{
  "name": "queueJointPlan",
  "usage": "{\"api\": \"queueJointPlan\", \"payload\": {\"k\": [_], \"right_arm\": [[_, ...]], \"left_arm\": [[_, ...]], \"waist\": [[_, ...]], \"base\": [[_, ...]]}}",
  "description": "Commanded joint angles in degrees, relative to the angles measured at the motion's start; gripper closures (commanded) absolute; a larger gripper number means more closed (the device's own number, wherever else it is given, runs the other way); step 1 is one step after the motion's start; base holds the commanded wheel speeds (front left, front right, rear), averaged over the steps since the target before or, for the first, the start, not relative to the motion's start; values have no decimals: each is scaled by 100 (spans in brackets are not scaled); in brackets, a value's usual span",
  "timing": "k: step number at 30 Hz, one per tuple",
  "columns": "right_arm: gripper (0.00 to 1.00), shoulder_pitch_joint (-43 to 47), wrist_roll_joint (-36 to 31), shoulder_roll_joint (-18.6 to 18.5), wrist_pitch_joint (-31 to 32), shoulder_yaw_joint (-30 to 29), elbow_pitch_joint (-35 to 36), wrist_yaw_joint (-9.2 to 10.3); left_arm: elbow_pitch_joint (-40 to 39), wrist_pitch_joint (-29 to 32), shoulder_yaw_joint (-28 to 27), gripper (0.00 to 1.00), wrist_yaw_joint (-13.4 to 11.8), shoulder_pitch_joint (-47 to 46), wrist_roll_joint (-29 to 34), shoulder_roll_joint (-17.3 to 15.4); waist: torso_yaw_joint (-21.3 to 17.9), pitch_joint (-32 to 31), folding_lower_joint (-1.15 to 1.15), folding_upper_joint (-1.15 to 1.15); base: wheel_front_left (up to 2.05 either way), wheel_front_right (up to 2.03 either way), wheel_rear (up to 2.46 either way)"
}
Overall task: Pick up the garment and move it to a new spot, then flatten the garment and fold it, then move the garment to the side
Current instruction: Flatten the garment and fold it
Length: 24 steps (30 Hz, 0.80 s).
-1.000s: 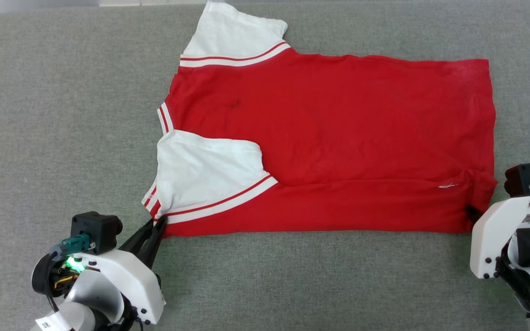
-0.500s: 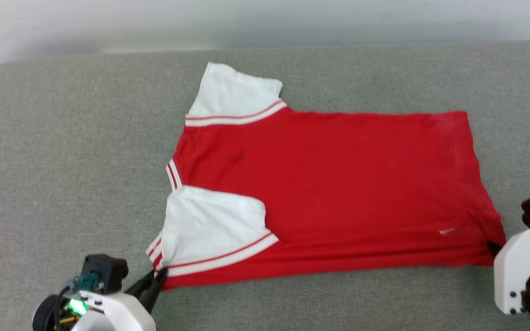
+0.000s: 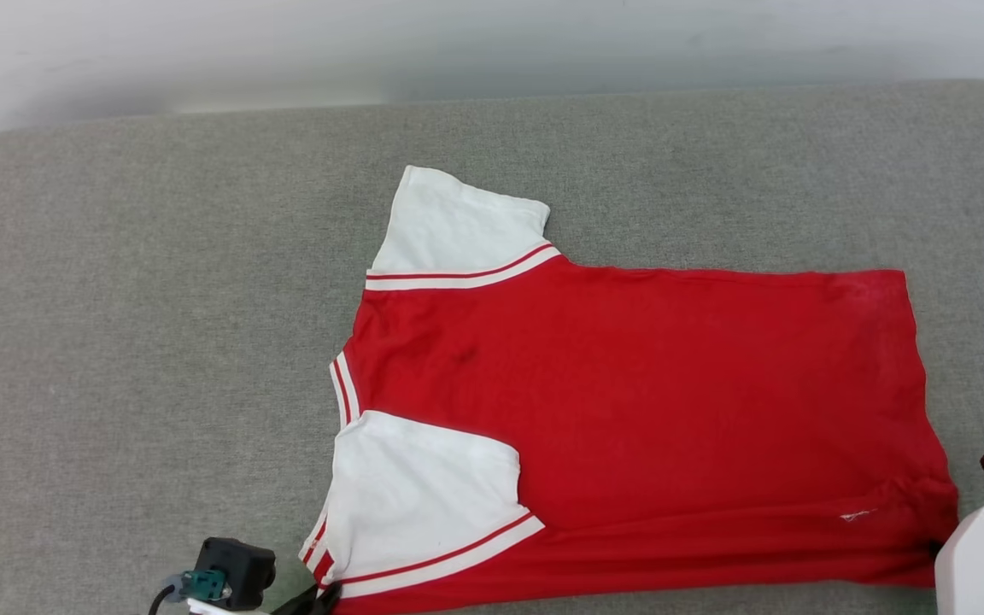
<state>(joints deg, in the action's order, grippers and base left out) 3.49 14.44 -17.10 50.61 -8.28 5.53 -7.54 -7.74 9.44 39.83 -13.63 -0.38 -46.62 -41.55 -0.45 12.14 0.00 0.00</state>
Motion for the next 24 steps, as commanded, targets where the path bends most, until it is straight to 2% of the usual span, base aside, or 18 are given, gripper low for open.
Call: {"api": "queueJointPlan", "payload": {"k": [1,4,6,7,11,16,21,24], "right_arm": [[100,-9,-74,-7,-54,13,-84,10],[100,-127,-134,5,-180,128,-334,10],[100,-216,-180,43,-347,177,-450,10],[0,-260,-172,65,-441,189,-510,10],[0,-369,-120,57,-682,257,-618,8],[0,-577,-22,61,-1107,181,-457,8],[0,-830,3,74,-1832,242,-172,8],[0,-972,-61,134,-2428,295,-2,7]], "left_arm": [[78,25,13,100,26,-74,27,-3],[289,-30,71,100,128,-155,7,133],[421,-65,98,0,170,-226,56,175],[475,-112,86,0,171,-259,57,198],[588,-345,-26,0,165,-338,108,241],[503,-1017,-361,0,80,-517,245,316],[414,-2068,-783,0,-19,-718,507,460],[388,-2373,-1013,0,-79,-757,752,551]], "waist": [[-11,17,0,0],[-19,43,0,0],[-23,49,0,0],[-23,46,0,0],[-27,-26,0,0],[-50,-173,0,0],[-120,-286,0,0],[-153,-312,0,0]], "base": [[0,0,0],[0,0,0],[0,0,0],[0,0,0],[0,0,0],[0,0,0],[0,0,0],[0,0,0]]}}
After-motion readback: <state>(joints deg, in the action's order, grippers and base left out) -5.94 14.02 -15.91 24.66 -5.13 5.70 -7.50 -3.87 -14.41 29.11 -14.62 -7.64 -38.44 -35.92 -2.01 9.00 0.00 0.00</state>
